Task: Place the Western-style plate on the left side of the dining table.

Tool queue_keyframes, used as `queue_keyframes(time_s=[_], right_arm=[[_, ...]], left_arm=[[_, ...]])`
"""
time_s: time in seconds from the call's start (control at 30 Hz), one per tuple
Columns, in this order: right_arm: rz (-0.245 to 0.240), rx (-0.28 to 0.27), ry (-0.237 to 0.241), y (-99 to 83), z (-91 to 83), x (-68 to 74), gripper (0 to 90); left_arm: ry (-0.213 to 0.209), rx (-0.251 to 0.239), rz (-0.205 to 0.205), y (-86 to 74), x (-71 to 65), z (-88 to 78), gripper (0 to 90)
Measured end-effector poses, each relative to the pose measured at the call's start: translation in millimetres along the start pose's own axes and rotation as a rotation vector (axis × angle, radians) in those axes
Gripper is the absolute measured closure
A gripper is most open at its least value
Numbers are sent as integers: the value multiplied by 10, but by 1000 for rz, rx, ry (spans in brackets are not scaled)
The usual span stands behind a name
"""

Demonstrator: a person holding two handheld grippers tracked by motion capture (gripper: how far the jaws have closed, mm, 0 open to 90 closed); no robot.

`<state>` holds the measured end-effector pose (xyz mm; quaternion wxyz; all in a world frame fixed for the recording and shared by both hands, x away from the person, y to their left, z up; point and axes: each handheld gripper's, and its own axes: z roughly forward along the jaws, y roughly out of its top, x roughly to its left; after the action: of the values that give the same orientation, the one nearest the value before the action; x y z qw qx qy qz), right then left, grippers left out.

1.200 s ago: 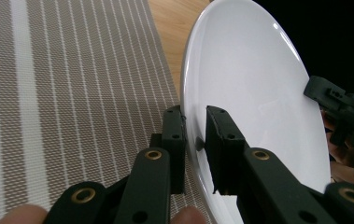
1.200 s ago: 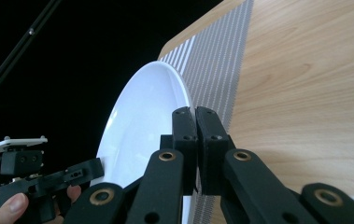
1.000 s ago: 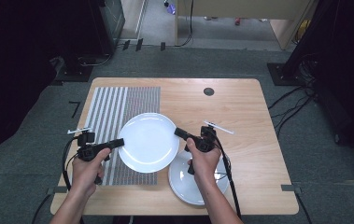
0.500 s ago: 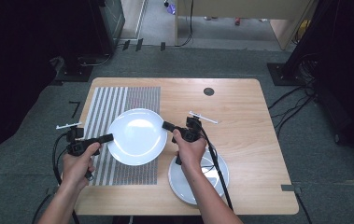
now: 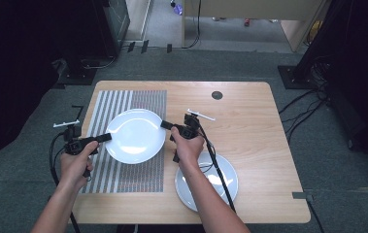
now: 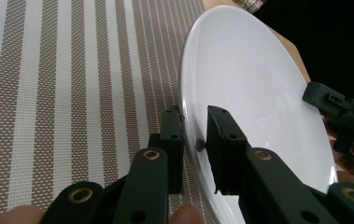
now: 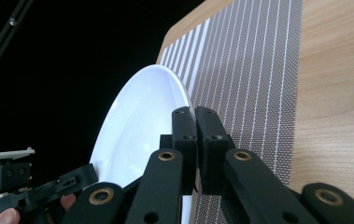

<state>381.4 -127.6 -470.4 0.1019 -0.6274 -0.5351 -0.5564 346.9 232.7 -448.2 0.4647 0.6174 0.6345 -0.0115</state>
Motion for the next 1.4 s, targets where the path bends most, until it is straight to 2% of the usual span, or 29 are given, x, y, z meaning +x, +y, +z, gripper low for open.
queue_keyframes(time_s=[0.2,0.23,0.3,0.37,0.6,0.63,0.8,0.83,0.97,1.07,1.27,1.4], right_arm=[[-3,25,-25,-9,150,-27,880],[9,35,-29,-15,220,-34,879],[11,36,-30,-15,247,-39,879],[16,46,-43,-6,373,-53,876],[-11,47,-76,41,577,-16,872],[-16,48,-86,64,648,-11,871],[-19,43,-104,89,782,-46,863],[-7,44,-109,83,811,-61,862],[16,56,-119,50,895,-116,861],[15,58,-127,38,932,-131,858],[2,45,-146,7,1004,-170,853],[-34,40,-167,-2,1027,-192,844]], left_arm=[[30,-5,-19,30,118,55,782],[39,-13,-29,48,165,63,783],[46,-14,-33,61,196,72,783],[61,-16,-48,88,263,103,784],[90,-20,-81,141,398,166,777],[98,-21,-88,164,431,186,777],[114,-14,-91,197,478,228,778],[120,-11,-97,208,512,253,778],[130,-4,-116,222,592,296,783],[140,-3,-119,228,615,321,783],[171,-3,-124,234,647,394,784],[188,-4,-109,219,637,447,781]])
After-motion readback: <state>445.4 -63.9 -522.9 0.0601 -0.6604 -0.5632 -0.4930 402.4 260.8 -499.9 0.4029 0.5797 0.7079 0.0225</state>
